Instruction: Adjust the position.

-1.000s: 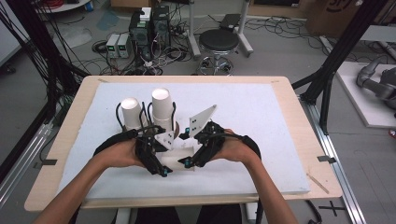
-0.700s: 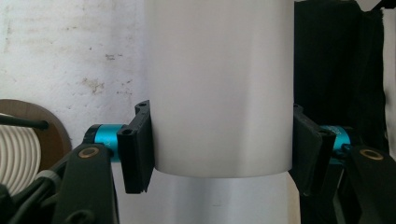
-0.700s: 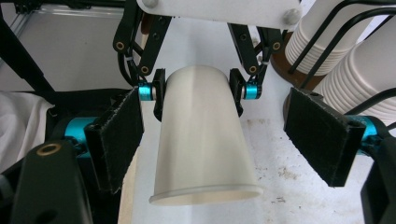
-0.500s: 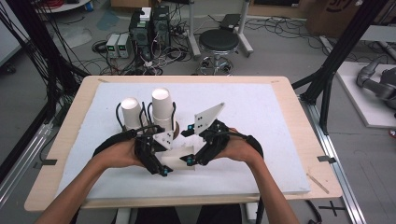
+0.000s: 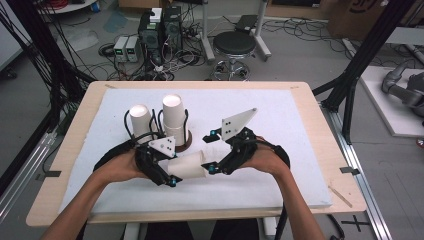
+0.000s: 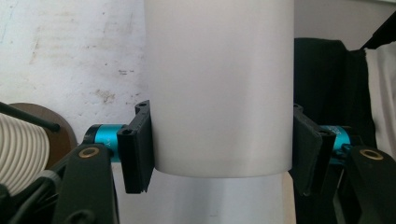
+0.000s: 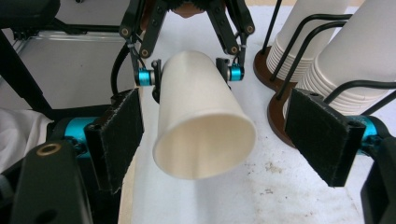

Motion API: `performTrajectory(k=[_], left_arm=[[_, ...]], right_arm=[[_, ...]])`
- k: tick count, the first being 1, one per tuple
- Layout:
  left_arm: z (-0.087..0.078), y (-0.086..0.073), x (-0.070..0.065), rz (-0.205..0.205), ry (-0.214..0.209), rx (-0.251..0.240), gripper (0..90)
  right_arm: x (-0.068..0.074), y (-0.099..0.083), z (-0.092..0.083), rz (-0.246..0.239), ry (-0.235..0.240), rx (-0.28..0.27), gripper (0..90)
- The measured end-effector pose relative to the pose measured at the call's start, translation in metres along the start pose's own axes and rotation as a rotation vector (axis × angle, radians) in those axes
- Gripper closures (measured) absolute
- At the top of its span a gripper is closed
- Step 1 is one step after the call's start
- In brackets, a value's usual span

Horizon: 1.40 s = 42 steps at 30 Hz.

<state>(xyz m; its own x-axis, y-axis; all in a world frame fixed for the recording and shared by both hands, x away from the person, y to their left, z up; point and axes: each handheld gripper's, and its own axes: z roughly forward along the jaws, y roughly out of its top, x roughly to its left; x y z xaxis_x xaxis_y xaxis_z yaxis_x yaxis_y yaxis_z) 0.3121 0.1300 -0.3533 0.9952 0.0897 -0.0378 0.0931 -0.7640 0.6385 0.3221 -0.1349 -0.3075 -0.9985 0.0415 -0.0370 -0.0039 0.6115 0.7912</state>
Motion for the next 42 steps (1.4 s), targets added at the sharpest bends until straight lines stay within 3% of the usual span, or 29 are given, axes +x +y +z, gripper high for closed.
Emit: performTrajectory(k=[6, 23, 30, 42], left_arm=[[-0.003, -0.010, -0.002, -0.016, -0.006, -0.062, 35.2], [-0.011, -0.025, -0.002, -0.073, -0.001, -0.336, 35.2], [-0.004, -0.032, -0.002, -0.104, -0.001, -0.433, 35.2], [0.015, -0.048, -0.001, -0.140, -0.048, -0.642, 35.2]], right_arm=[[-0.001, -0.008, 0.000, 0.014, -0.003, -0.001, 20.6], [-0.002, -0.036, 0.009, 0.072, 0.015, -0.033, 20.6], [0.000, -0.042, 0.012, 0.088, 0.021, -0.060, 20.6], [-0.002, -0.050, 0.021, 0.132, 0.055, -0.137, 20.6]])
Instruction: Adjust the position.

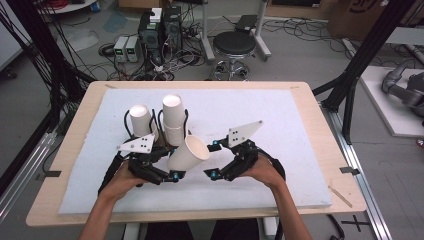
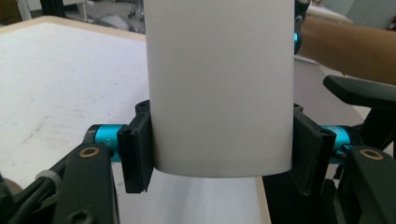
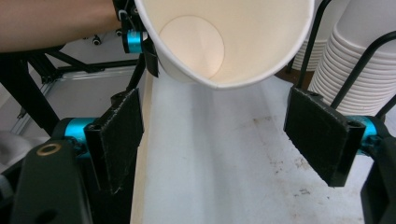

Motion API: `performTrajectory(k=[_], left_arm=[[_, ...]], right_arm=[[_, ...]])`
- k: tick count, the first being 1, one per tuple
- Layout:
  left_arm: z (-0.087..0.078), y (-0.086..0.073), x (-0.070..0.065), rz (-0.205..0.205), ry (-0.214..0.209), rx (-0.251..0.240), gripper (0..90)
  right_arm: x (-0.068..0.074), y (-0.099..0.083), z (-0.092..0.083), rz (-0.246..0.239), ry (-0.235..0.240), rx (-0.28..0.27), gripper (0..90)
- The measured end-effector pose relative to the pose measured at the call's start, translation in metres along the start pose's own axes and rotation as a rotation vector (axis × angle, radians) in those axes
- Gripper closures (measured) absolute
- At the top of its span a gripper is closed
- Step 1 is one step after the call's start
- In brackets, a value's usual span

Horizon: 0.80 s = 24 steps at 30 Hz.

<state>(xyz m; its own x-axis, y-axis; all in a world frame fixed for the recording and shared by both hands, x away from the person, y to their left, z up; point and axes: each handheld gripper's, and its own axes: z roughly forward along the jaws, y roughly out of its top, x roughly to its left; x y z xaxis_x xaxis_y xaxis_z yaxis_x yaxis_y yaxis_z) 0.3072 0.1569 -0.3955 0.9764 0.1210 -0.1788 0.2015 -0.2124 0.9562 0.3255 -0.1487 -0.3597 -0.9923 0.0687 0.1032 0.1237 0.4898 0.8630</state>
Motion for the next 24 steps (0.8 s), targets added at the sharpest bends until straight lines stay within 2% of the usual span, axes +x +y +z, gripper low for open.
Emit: performTrajectory(k=[3, 14, 20, 24], left_arm=[[0.003, -0.003, 0.000, -0.006, -0.007, -0.020, 35.2], [0.011, -0.004, -0.003, 0.007, -0.023, -0.014, 35.2], [0.014, -0.003, -0.004, 0.010, -0.027, -0.049, 35.2], [0.015, -0.004, -0.004, 0.008, -0.027, -0.055, 35.2]], right_arm=[[0.000, 0.000, 0.003, 0.001, 0.008, -0.009, 20.6], [0.001, 0.004, 0.008, -0.005, 0.032, -0.050, 20.6], [0.000, 0.005, 0.015, 0.005, 0.055, -0.078, 20.6], [0.000, 0.005, 0.017, 0.007, 0.062, -0.100, 20.6]])
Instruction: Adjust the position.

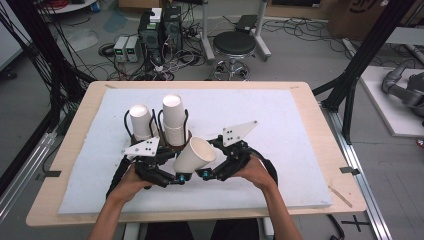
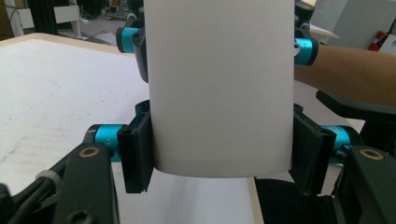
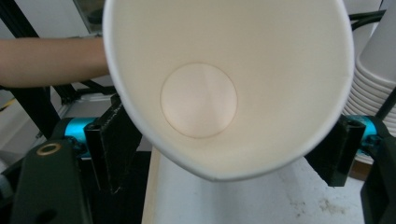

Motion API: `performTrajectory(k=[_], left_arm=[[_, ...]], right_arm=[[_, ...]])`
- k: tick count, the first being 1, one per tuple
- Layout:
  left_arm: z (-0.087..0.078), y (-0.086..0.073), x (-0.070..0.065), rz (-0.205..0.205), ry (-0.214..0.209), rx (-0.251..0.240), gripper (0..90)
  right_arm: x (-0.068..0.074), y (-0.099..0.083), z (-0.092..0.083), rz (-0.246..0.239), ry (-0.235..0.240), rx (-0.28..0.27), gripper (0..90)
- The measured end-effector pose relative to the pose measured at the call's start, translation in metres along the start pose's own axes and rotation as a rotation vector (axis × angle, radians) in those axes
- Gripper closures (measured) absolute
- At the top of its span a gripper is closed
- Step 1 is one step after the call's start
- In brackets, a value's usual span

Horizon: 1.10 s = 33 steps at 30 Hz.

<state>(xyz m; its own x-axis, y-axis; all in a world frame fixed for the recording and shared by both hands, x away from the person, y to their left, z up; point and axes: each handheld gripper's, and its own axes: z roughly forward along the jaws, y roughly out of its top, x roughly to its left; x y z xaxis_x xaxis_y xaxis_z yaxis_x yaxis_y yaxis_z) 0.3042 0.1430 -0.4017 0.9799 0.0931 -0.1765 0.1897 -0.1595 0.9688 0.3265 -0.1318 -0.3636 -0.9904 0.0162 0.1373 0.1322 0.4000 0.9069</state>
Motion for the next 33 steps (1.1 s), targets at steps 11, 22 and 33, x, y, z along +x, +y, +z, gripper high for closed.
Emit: performTrajectory(k=[11, 22, 33], left_arm=[[0.0027, -0.0004, -0.0009, 0.006, -0.006, -0.011, 35.2], [0.0079, -0.0014, -0.0020, 0.014, -0.032, -0.002, 35.3], [0.0068, -0.0011, -0.0020, 0.014, -0.031, -0.008, 35.7]], right_arm=[[-0.0010, -0.0042, 0.0015, 0.034, 0.050, -0.116, 20.7], [-0.0037, -0.0056, 0.0040, 0.050, 0.118, -0.187, 25.8], [-0.0038, -0.0059, 0.0047, 0.041, 0.107, -0.201, 30.6]])
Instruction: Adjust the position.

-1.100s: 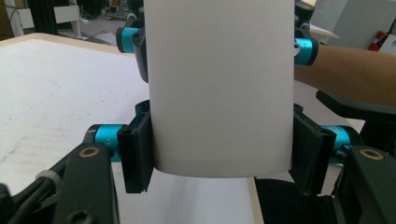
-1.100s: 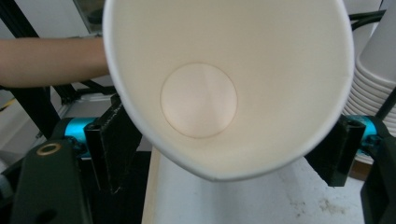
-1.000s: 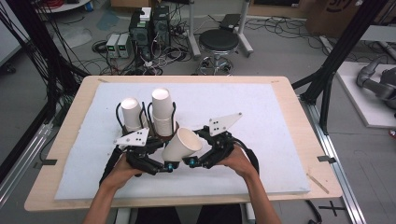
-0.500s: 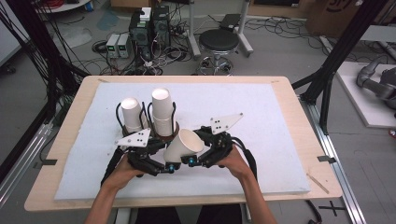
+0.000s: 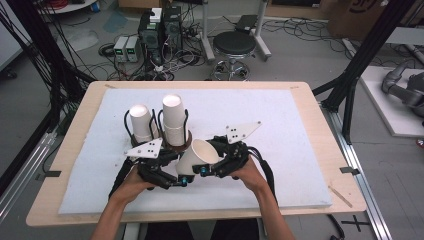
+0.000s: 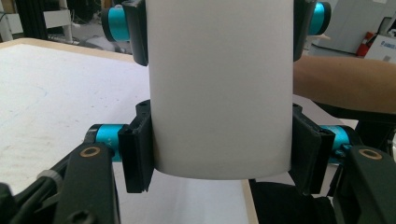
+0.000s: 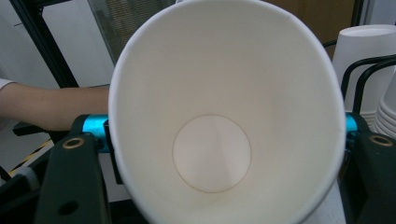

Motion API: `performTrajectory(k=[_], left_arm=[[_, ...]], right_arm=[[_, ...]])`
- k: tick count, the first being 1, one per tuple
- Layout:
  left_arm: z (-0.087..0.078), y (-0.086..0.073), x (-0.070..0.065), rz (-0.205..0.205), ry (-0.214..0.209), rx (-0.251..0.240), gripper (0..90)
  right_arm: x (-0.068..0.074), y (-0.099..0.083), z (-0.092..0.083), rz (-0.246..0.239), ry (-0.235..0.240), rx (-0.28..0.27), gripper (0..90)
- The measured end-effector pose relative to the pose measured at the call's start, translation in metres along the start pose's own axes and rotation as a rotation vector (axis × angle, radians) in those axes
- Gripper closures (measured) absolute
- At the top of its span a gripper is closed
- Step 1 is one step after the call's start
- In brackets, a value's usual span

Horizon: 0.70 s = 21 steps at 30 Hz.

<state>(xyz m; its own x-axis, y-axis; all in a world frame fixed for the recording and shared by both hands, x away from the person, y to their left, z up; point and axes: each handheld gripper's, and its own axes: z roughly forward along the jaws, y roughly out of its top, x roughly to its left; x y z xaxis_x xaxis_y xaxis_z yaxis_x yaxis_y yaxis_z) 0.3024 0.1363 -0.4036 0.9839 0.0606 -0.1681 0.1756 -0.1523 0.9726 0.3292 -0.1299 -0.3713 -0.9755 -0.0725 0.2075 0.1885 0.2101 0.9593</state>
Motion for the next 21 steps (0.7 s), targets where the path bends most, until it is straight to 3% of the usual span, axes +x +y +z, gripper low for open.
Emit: performTrajectory(k=[10, 14, 16, 17, 18, 21], left_arm=[[-0.0001, 0.0000, 0.0000, -0.004, -0.004, 0.002, 35.5], [-0.0004, 0.0004, -0.0019, 0.009, 0.017, 0.010, 33.6], [0.0003, 0.0003, -0.0024, -0.015, 0.029, 0.010, 24.5], [0.0003, -0.0001, -0.0009, -0.036, 0.006, 0.000, 10.1], [-0.0005, -0.0003, 0.0001, -0.048, -0.013, -0.009, 1.8], [-0.0025, 0.0000, -0.0001, -0.040, 0.005, 0.007, 1.7]], right_arm=[[0.0009, 0.0002, -0.0008, 0.002, -0.004, 0.004, 31.6], [0.0011, 0.0003, -0.0005, -0.004, -0.006, 0.006, 31.6], [0.0011, 0.0005, -0.0012, -0.004, -0.011, 0.002, 31.6], [0.0009, 0.0007, -0.0017, -0.006, -0.014, -0.002, 31.5], [0.0007, 0.0009, -0.0021, -0.007, -0.014, -0.004, 31.6], [0.0011, 0.0013, -0.0034, -0.005, -0.015, -0.007, 31.6]])
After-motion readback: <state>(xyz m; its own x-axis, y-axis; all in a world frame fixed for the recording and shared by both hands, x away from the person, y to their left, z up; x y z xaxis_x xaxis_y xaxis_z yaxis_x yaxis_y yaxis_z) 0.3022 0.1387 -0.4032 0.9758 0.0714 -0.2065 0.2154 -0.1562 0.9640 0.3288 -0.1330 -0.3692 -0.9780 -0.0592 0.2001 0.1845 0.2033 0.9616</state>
